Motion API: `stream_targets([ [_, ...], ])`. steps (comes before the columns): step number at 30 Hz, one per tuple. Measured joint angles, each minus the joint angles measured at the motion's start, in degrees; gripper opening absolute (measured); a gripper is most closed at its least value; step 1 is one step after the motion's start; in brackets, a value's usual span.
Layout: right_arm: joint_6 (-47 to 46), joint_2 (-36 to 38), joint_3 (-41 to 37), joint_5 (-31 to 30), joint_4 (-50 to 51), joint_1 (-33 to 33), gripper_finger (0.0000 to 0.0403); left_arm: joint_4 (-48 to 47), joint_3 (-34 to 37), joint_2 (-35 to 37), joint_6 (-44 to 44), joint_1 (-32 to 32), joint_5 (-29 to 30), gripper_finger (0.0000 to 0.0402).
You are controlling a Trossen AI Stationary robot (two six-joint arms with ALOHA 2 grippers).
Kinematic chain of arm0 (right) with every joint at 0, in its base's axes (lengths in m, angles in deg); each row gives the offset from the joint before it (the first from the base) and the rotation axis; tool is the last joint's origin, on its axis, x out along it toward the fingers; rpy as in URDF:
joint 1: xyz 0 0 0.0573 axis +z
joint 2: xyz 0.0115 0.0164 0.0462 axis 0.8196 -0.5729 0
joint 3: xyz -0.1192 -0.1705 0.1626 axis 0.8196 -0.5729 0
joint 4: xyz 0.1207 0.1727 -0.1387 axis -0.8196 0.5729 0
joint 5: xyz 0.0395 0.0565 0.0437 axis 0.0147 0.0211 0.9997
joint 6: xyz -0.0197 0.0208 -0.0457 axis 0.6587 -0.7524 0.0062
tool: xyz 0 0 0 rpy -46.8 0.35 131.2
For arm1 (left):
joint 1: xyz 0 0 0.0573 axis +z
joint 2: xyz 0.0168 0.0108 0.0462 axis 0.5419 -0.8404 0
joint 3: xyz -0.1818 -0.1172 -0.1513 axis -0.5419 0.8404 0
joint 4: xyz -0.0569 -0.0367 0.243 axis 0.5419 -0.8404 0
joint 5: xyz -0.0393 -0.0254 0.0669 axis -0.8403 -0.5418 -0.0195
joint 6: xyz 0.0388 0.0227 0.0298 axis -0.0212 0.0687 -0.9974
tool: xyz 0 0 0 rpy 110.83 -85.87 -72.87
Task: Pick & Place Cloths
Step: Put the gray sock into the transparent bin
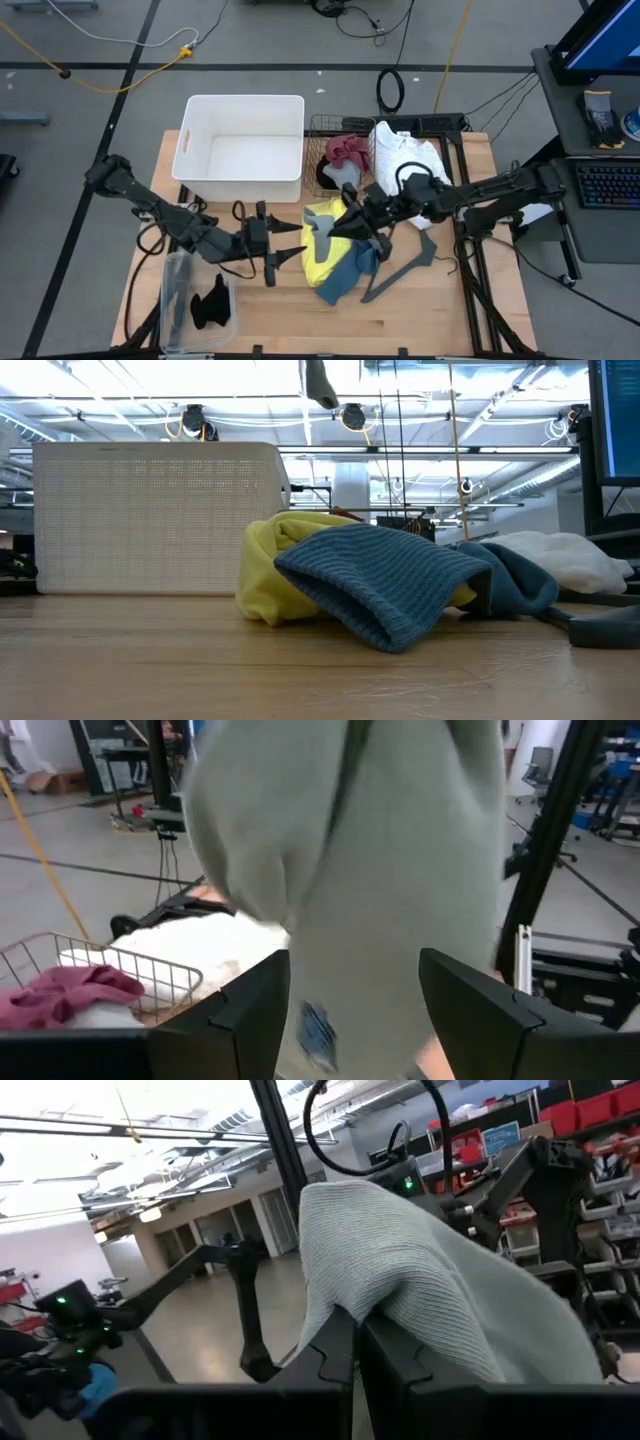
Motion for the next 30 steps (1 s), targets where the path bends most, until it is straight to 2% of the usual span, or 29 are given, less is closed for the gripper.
stream_targets([
  [8, 0.81, -3.20, 0.05, -0.18, -3.68, -0.92, 0.0000, 1.88, 0.00, 0.04, 0.06, 0.73, -0.09, 0.0228],
  [15, 1.98, -4.20, 0.05, -0.66, -4.49, -1.62, 0.0000, 2.67, 0.00, 0.04, 0.12, 0.73, -3.33, 0.0228],
  [22, 7.72, -4.15, 0.05, -6.11, -4.71, -1.61, 0.0000, 2.62, 0.00, 0.02, 0.50, 1.80, -3.41, 0.0228],
  [26, 8.29, -4.15, 0.05, -6.74, -4.82, -1.61, 0.0000, 2.61, 0.00, 0.02, 0.52, 3.22, -3.43, 0.0228],
  [30, 9.91, -4.15, 0.05, -10.94, -4.64, -0.90, 0.0000, 2.62, 0.00, 0.03, 0.58, 4.78, -3.44, 0.0228],
])
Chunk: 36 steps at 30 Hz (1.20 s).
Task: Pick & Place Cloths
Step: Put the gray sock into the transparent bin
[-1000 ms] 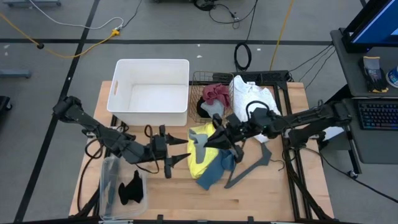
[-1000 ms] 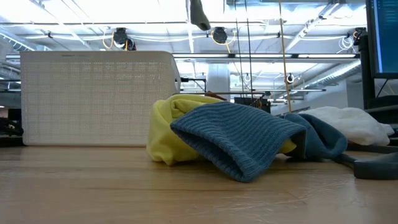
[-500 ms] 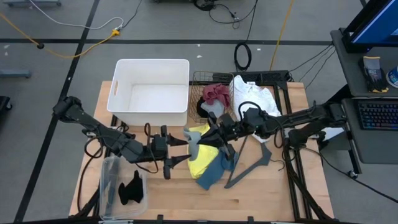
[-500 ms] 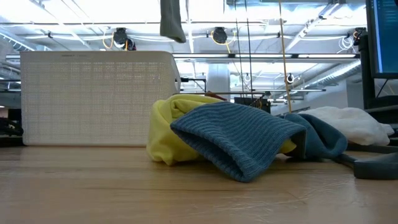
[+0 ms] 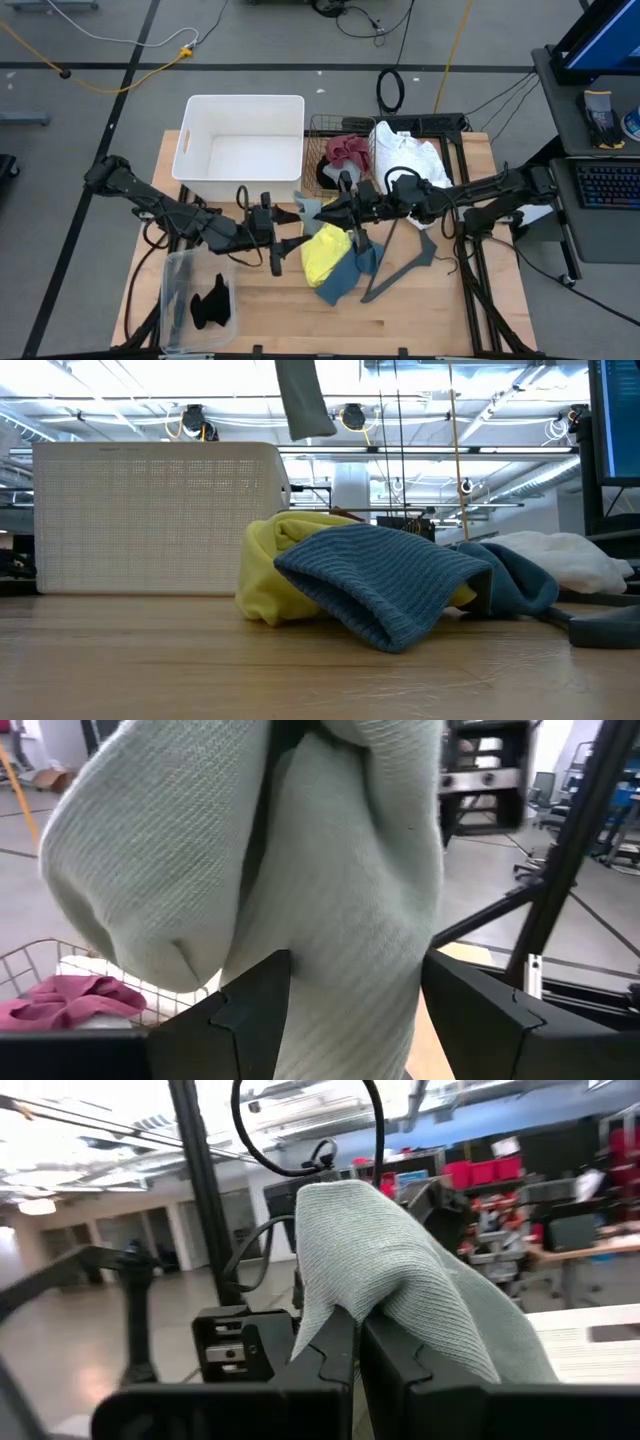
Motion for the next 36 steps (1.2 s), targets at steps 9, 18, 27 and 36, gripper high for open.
stream_targets([
  [9, 4.19, 0.00, 0.00, -9.20, -0.55, 2.54, 0.0000, 0.44, 0.00, 0.01, 0.02, 3.28, 0.01, 0.0228],
  [18, 2.83, 0.00, 0.00, -14.76, -0.37, 3.98, 0.0000, 1.57, 0.00, 0.01, 0.12, 6.65, 0.04, 0.0228],
  [27, 2.26, 0.00, 0.00, -14.61, 1.89, 4.02, 0.0000, 1.68, 0.00, 0.01, 1.55, 8.44, 0.24, 0.0160],
  [36, 2.24, 0.02, 0.00, -12.65, 8.68, 3.93, 0.0032, 1.68, 0.00, 0.01, 0.64, 8.53, 0.33, 0.0013],
])
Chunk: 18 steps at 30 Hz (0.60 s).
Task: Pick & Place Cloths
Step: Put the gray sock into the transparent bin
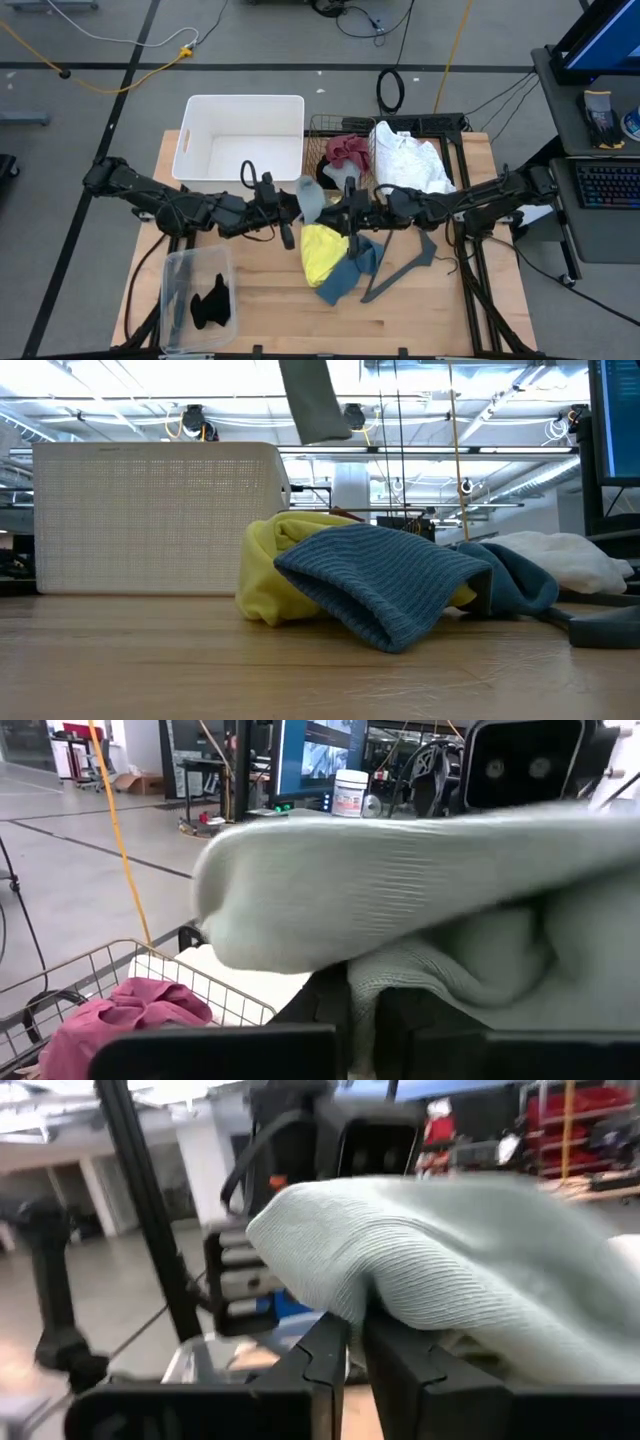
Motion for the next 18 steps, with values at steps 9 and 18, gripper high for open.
stream_targets([
  [9, -0.45, 0.02, -0.02, 8.18, 8.70, 0.02, 0.0078, -0.45, 0.00, 1.97, -4.48, -3.05, 4.53, 0.0006],
  [18, -4.73, 0.35, -0.02, 8.83, 14.73, 0.03, 0.0104, -0.69, 0.00, 5.59, -9.53, -8.72, 12.84, 0.0003],
])
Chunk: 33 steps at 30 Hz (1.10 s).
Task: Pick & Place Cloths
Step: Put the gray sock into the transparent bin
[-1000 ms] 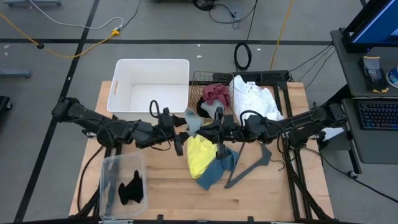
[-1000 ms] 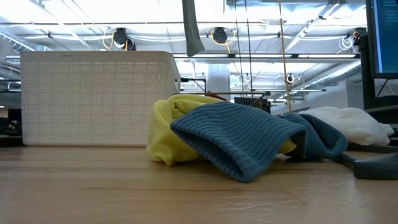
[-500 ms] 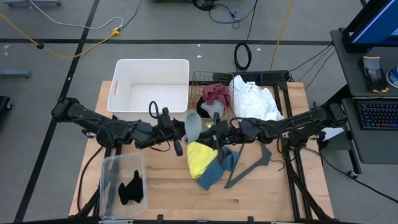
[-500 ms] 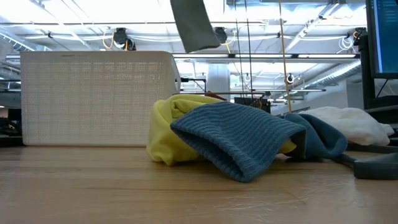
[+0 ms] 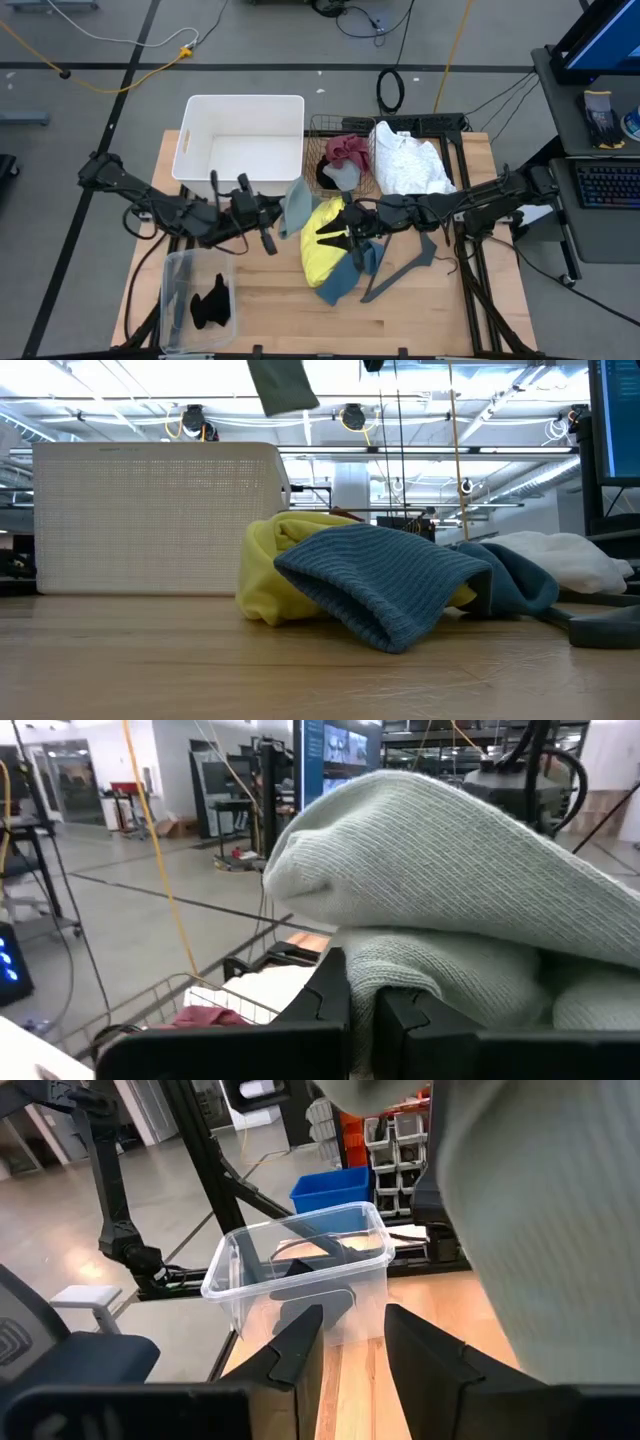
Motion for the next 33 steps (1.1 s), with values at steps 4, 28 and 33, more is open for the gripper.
stream_targets([
  [4, -0.04, 0.00, 0.00, 0.00, 0.35, 0.01, 0.0104, 0.10, 0.00, 1.24, -0.53, -3.10, 2.82, 0.0003],
  [28, 0.23, 0.00, -0.02, -0.02, 0.34, -0.01, 0.0101, 0.25, 0.00, 9.06, 11.78, -27.03, 15.74, 0.0001],
  [33, 0.28, 0.00, -0.02, -0.02, 0.61, -0.01, 0.0101, 0.27, 0.00, 9.27, 17.17, -32.26, 19.30, 0.0001],
])
